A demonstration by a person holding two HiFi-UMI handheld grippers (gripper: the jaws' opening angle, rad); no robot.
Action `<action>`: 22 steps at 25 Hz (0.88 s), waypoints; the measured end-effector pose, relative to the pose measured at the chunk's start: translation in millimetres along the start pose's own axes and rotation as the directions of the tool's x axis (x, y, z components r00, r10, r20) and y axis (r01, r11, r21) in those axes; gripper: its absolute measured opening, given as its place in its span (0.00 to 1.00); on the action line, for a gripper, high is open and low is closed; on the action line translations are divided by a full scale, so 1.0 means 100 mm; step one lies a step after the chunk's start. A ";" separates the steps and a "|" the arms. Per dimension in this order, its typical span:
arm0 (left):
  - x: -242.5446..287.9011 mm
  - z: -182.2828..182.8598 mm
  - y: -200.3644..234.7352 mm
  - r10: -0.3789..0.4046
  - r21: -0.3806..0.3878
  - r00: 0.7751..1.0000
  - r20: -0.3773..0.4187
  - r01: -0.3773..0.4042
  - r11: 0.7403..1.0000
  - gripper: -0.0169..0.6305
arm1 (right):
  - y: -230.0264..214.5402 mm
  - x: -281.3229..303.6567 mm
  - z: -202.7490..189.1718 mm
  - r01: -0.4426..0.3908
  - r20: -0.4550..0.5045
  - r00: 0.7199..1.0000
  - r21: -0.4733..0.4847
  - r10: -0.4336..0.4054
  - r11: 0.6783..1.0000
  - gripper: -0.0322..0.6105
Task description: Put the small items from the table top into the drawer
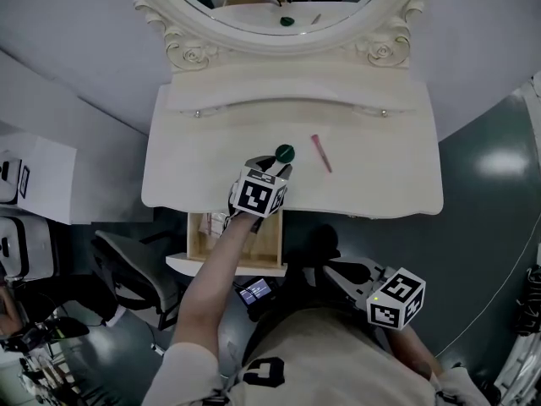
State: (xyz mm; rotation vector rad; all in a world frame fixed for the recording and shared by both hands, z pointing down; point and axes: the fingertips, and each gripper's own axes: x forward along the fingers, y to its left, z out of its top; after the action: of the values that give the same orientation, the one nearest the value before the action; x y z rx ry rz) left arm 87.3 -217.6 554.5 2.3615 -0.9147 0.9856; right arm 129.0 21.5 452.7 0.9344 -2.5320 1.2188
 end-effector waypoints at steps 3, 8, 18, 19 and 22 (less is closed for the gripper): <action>0.08 0.01 0.03 0.006 -0.001 1.000 -0.011 -0.006 1.000 0.34 | -0.05 -0.02 -0.01 0.004 0.003 1.000 0.012 -0.004 1.000 0.10; 0.20 0.01 0.09 0.025 0.003 0.999 -0.033 -0.024 1.000 0.34 | -0.13 -0.08 -0.01 0.015 0.010 1.000 0.029 -0.016 0.999 0.10; 0.42 -0.05 0.22 0.043 -0.009 0.996 -0.078 -0.044 0.999 0.33 | -0.18 -0.09 -0.04 0.009 -0.001 1.000 0.057 -0.009 0.998 0.10; 0.44 -0.06 0.23 0.045 -0.007 0.996 -0.081 -0.045 0.999 0.33 | -0.19 -0.09 -0.04 0.010 -0.001 1.000 0.058 -0.010 0.998 0.10; 0.49 -0.09 0.23 0.048 0.006 0.995 -0.090 -0.048 0.999 0.32 | -0.21 -0.10 -0.05 0.015 -0.001 1.000 0.061 -0.015 0.998 0.10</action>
State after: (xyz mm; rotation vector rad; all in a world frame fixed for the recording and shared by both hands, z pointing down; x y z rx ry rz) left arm 92.3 -248.0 599.6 2.2875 -0.9400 1.1042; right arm 149.0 20.2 465.0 0.9649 -2.4959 1.2991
